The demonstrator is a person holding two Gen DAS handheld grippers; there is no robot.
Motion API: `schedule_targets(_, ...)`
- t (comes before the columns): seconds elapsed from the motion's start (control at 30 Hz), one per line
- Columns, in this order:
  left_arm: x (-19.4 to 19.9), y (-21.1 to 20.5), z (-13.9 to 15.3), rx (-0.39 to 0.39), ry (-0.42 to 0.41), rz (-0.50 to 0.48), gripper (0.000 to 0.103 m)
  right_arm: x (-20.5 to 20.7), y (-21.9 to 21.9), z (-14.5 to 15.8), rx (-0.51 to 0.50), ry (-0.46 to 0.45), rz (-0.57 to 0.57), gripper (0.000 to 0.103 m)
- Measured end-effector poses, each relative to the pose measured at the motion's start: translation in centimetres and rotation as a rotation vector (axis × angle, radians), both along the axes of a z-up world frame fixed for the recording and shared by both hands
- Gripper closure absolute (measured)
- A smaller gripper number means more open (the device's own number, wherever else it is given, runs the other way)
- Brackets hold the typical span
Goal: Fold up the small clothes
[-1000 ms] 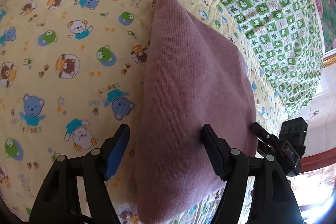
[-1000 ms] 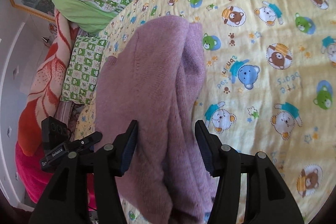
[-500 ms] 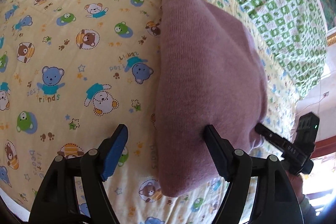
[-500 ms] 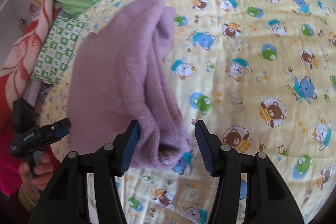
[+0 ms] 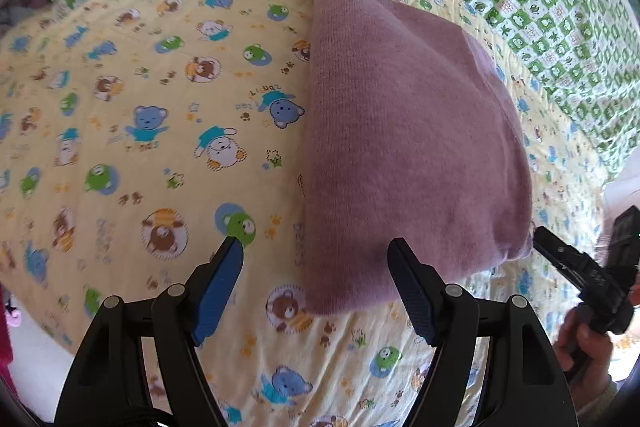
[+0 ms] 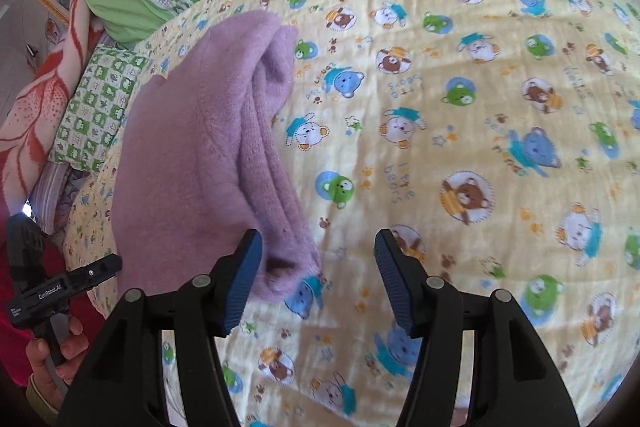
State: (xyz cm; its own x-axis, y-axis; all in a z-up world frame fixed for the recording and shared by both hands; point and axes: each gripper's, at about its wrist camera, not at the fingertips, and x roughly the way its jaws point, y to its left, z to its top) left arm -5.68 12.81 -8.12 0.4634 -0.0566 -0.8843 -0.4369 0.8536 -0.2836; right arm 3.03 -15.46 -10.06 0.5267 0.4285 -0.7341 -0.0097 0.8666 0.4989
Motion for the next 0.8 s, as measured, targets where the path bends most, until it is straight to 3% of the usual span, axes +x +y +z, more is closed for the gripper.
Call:
schedule_targets(0.13, -2.2, -2.8, 1.3, 0.083, -0.030, 0.030, 0.025, -1.7, 0.0, 1.5, -0.002, -0.051, 0.060, 0.041)
schedule_targets(0.3, -4.5, -5.7, 1.5, 0.163, -0.011, 0.002, 0.024, -4.5, 1.6, 3.4, -0.032, -0.158, 0.159, 0.025)
schedule_targets(0.37, -5.3, -6.3, 1.4, 0.177, -0.007, 0.004, 0.024, -5.6, 2.3, 3.8, -0.055, -0.190, 0.204, 0.022)
schedule_targets(0.57, -8.2, -7.0, 1.0, 0.225, 0.010, 0.041, 0.024, -8.5, 3.3, 3.7, -0.127, -0.250, 0.304, 0.016)
schedule_targets(0.8, -9.9, -7.6, 2.2, 0.282, -0.067, 0.076, 0.022, -10.5, 3.7, 3.0, -0.154, -0.282, 0.340, 0.012)
